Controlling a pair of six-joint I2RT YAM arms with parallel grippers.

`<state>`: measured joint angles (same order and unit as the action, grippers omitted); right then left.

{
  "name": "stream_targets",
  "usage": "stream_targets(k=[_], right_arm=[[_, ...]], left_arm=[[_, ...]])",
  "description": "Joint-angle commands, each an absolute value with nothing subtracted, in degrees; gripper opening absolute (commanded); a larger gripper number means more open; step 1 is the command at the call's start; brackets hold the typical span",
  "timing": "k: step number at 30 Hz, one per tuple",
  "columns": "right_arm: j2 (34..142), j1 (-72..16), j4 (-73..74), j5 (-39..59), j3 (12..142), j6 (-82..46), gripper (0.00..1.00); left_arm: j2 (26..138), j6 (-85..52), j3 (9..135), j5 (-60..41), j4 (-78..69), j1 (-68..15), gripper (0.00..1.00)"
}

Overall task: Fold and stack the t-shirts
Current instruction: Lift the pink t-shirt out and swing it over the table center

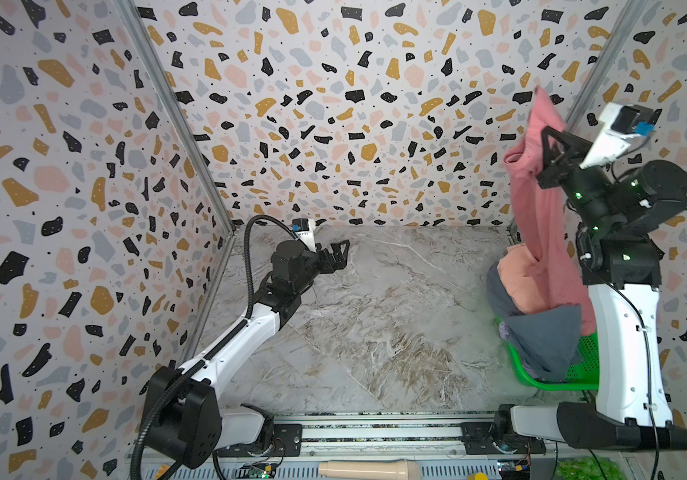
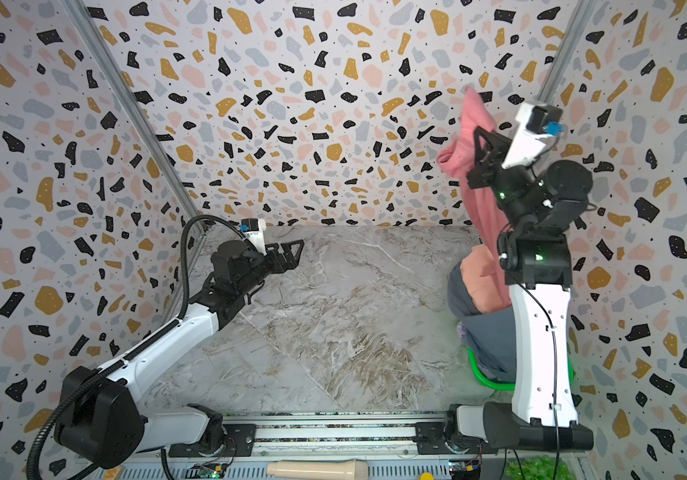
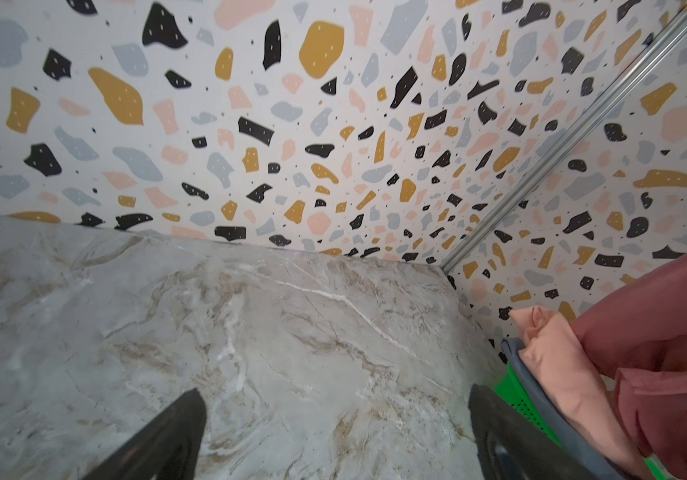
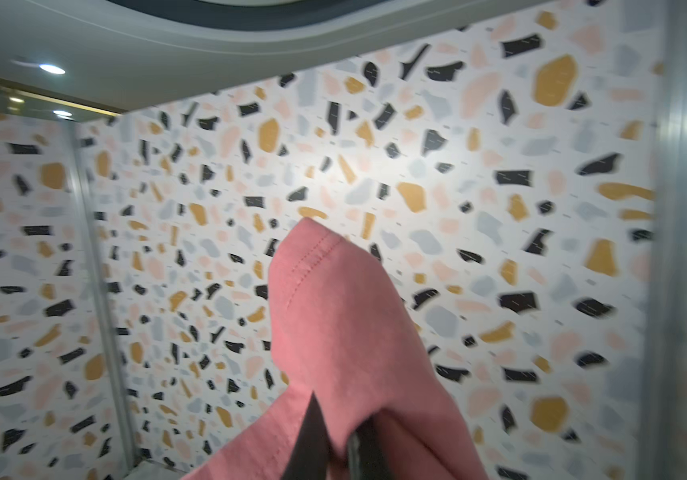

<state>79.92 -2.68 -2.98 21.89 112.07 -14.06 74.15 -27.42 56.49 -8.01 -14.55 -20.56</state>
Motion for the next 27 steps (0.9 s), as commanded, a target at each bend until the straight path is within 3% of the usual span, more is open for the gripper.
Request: stream_targets(k=[1, 6, 14, 15, 16, 18, 21, 24, 27], right_arm=[[88.61, -8.87, -0.62, 25.57, 121.3, -12.11, 0.0], [97.45, -14.61, 3.79, 35.1, 129.48, -16.12, 0.0], [96.06, -14.94, 3.22, 26.77, 116.71, -15.65, 0.02], [95.19, -14.91, 3.14, 24.62, 112.38, -15.03, 0.24], [94.61, -14.95, 1.98, 21.77, 108.25, -14.11, 0.58], [94.23, -14.9, -3.04, 16.15, 102.46, -11.59, 0.95], [90.02, -14.66, -3.94, 4.79, 89.71, -11.04, 0.97], [84.25, -12.71, 2.62, 3.14, 75.88, -15.31, 0.96], [84.09, -11.52, 2.5, 3.53, 70.39, -17.88, 0.97]], left_arm=[[71.01, -25.38, 59.85, -5.18, -17.48, -20.09, 0.99], [67.45, -23.37, 60.21, 0.48, -15.87, -19.6, 1.0], [63.4, -21.96, 58.85, 5.19, -13.21, -18.02, 1.0], [63.83, -22.05, 58.8, 5.19, -12.74, -18.01, 1.0], [64.43, -22.2, 58.68, 4.89, -12.36, -17.95, 1.0], [65.8, -22.54, 58.36, 4.22, -11.57, -18.01, 1.0], [69.12, -21.99, 58.21, 3.15, -8.35, -18.1, 1.0], [75.86, -21.75, 60.05, 2.78, -3.0, -18.07, 0.99], [84.55, -22.59, 63.33, -0.69, -0.52, -18.6, 0.97]])
